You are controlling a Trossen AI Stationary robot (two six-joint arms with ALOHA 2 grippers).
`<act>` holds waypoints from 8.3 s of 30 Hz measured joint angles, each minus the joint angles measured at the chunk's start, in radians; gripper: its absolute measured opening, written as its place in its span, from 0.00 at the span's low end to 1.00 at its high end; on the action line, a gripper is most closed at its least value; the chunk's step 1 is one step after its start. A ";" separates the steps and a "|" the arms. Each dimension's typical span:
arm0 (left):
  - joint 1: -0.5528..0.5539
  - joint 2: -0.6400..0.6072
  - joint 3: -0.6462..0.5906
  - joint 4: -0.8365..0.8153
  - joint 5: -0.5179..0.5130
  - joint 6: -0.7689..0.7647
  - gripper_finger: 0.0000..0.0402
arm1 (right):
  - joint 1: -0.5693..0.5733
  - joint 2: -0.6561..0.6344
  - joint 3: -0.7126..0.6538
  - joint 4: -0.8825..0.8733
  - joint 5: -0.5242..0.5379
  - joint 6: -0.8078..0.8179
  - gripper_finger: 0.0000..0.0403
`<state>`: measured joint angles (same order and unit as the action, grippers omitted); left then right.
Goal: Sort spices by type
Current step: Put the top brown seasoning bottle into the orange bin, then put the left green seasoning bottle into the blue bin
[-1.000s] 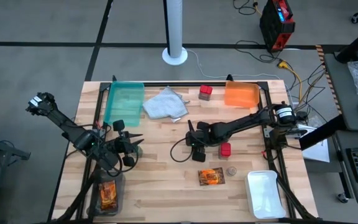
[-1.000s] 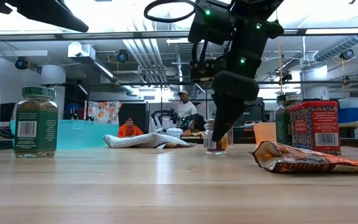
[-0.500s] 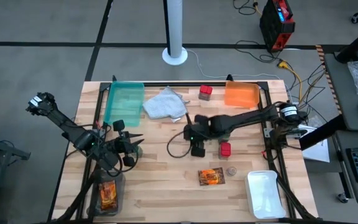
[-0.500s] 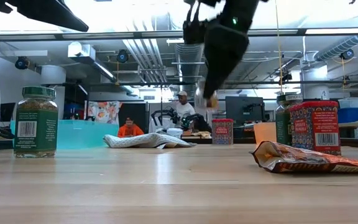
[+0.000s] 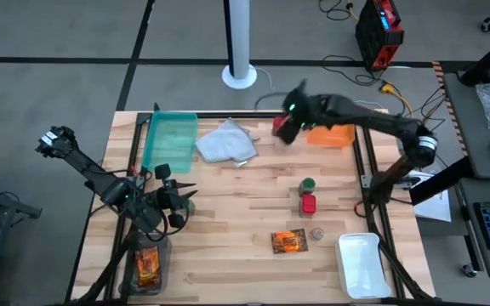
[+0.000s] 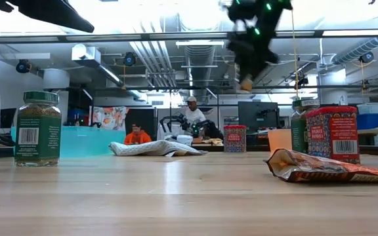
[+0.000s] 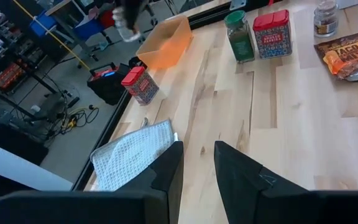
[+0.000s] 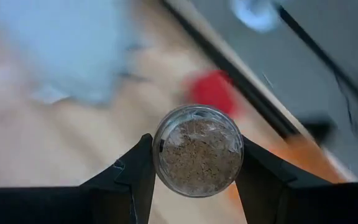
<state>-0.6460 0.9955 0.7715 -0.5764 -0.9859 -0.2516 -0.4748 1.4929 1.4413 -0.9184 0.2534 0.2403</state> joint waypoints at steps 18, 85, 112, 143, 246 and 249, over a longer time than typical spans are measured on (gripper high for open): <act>0.000 0.000 0.000 0.009 -0.003 -0.002 0.19 | -0.380 -0.147 -0.485 0.231 -0.043 0.276 0.42; -0.001 0.024 0.252 -0.579 0.720 -0.535 0.19 | 0.513 -0.346 -0.408 0.320 0.256 0.271 0.52; 0.015 0.105 0.211 -0.580 0.558 -0.364 0.69 | 0.686 -0.333 -0.399 0.377 0.287 0.323 0.50; 0.180 0.103 -0.088 -0.178 0.675 -0.190 0.72 | 0.719 -0.328 -0.403 0.377 0.290 0.344 0.48; 1.533 0.366 0.252 -0.068 0.711 -0.005 0.46 | 0.867 -0.281 -0.443 0.453 0.298 0.156 0.14; 1.532 0.366 0.220 -0.063 0.675 -0.037 0.46 | 0.868 -0.281 -0.445 0.452 0.298 0.155 0.13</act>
<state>0.8863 1.3617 0.9920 -0.6389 -0.3111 -0.2888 0.3931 1.2118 0.9962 -0.4660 0.5518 0.3950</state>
